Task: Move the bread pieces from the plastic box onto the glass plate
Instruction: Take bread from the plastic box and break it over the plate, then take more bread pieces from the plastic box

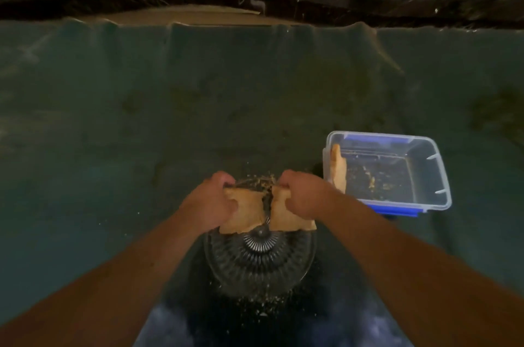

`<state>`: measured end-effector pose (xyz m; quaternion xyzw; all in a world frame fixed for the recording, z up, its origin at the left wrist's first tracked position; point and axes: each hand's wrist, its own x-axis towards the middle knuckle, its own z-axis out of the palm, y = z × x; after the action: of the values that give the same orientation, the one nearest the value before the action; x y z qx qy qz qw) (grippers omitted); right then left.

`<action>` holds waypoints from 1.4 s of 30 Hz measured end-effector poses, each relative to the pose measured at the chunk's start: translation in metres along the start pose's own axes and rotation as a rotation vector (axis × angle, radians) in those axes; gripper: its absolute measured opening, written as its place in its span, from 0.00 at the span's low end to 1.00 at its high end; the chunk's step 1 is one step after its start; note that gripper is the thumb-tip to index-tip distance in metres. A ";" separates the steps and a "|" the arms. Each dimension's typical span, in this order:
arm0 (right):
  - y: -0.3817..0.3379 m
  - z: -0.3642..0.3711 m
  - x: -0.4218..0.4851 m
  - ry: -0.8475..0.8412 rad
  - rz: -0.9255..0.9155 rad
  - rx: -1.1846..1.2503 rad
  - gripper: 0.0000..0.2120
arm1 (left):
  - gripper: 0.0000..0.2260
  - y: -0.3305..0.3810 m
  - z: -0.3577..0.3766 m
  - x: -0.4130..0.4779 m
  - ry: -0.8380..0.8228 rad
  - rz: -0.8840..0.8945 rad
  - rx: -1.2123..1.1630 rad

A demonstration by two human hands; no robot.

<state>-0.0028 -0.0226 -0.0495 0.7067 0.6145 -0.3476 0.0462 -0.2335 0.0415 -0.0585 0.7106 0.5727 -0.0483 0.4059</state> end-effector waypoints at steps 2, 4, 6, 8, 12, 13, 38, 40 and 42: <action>-0.001 0.019 -0.003 0.171 -0.015 -0.188 0.26 | 0.24 -0.009 0.013 -0.005 0.171 0.181 0.360; -0.004 0.036 -0.007 0.248 -0.073 -0.263 0.27 | 0.24 -0.011 0.022 -0.011 0.241 0.368 0.511; -0.006 0.052 -0.012 0.241 -0.122 -0.259 0.23 | 0.24 -0.011 0.031 -0.014 0.172 0.470 0.607; -0.007 0.066 -0.015 0.232 -0.152 -0.287 0.20 | 0.24 -0.012 0.038 -0.015 0.086 0.499 0.686; -0.007 0.068 -0.013 0.195 -0.142 -0.237 0.19 | 0.23 -0.008 0.042 -0.011 -0.013 0.459 0.787; -0.006 0.063 -0.013 0.206 -0.148 -0.213 0.19 | 0.22 -0.004 0.041 -0.010 -0.006 0.463 0.802; 0.157 -0.048 -0.013 0.159 0.218 0.432 0.09 | 0.15 0.233 0.070 0.063 0.154 0.506 0.768; 0.164 -0.046 -0.014 0.150 0.197 0.424 0.10 | 0.18 0.242 0.079 0.067 0.151 0.560 0.933; 0.167 -0.043 -0.015 0.138 0.191 0.403 0.06 | 0.22 0.250 0.088 0.071 0.150 0.567 1.098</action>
<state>0.1663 -0.0546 -0.0693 0.7787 0.4647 -0.4081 -0.1054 0.0387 0.0375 -0.0243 0.9416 0.2801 -0.1760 -0.0632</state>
